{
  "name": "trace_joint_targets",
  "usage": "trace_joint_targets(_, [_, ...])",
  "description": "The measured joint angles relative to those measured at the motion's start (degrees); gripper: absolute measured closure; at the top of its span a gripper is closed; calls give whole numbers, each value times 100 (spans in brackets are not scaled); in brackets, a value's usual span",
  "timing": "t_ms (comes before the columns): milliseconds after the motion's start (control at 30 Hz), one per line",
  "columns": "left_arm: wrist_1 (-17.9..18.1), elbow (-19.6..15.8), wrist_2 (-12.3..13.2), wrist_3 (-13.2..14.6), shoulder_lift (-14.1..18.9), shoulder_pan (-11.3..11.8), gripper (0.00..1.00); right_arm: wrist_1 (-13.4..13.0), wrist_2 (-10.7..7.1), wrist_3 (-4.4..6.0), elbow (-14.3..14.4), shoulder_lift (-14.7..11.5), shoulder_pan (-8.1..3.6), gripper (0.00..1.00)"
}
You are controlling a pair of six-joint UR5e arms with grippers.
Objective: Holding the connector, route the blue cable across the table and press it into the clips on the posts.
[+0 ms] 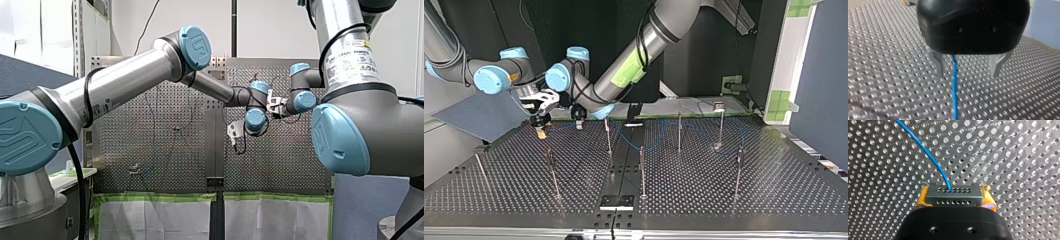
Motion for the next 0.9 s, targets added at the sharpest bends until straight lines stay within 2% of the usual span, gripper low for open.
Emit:
trace_joint_targets(33, [28,10,-3,4,0,-8,72,0,-1,0,0,0,-2,100])
trace_joint_targets(67, [66,19,-6,8,-1,-16,98,0,-3,0,1,1,-6,100])
trace_joint_targets(233, [115,21,-41,-23,0,-17,98,11,-5,0,0,0,-26,100])
trace_joint_targets(500, [44,-194,-356,-98,5,32,98,53,-62,-8,-21,-7,-49,100])
trace_joint_targets(700, [-48,-236,-451,-148,21,43,98,244,-91,-42,-146,-62,-58,100])
trace_joint_targets(800, [-91,-238,-459,-170,52,34,98,363,-93,-19,-168,-169,-60,100])
trace_joint_targets(900, [-206,-239,-483,-193,162,18,98,417,-96,52,-176,-314,-63,100])
